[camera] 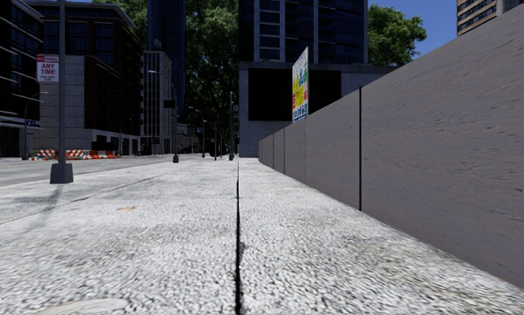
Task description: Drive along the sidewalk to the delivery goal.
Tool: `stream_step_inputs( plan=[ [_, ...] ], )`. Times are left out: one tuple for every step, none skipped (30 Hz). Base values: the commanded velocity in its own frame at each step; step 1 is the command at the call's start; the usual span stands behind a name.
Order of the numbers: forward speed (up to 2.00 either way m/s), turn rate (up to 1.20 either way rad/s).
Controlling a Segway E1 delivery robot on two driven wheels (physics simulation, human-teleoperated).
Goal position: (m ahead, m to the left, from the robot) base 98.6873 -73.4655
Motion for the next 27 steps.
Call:
stream_step_inputs(
  plan=[
    [1.53,0.00],
    [1.53,0.00],
    [1.54,0.00],
    [1.54,0.00],
    [1.54,0.00],
    [1.54,0.00],
    [1.54,0.00],
    [1.54,0.00],
    [1.54,0.00],
    [1.54,0.00],
    [1.54,0.00],
    [1.54,0.00],
    [1.54,0.00],
    [1.54,0.00],
    [1.54,0.00],
    [1.54,0.00],
    [1.54,0.00],
    [1.54,0.00],
    [1.54,0.00],
    [1.54,0.00],
    [1.54,0.00],
    [1.54,0.00],
    [1.54,0.00],
    [1.54,0.00],
    [1.54,0.00],
    [1.54,0.00],
    [1.54,0.00]
  ],
)
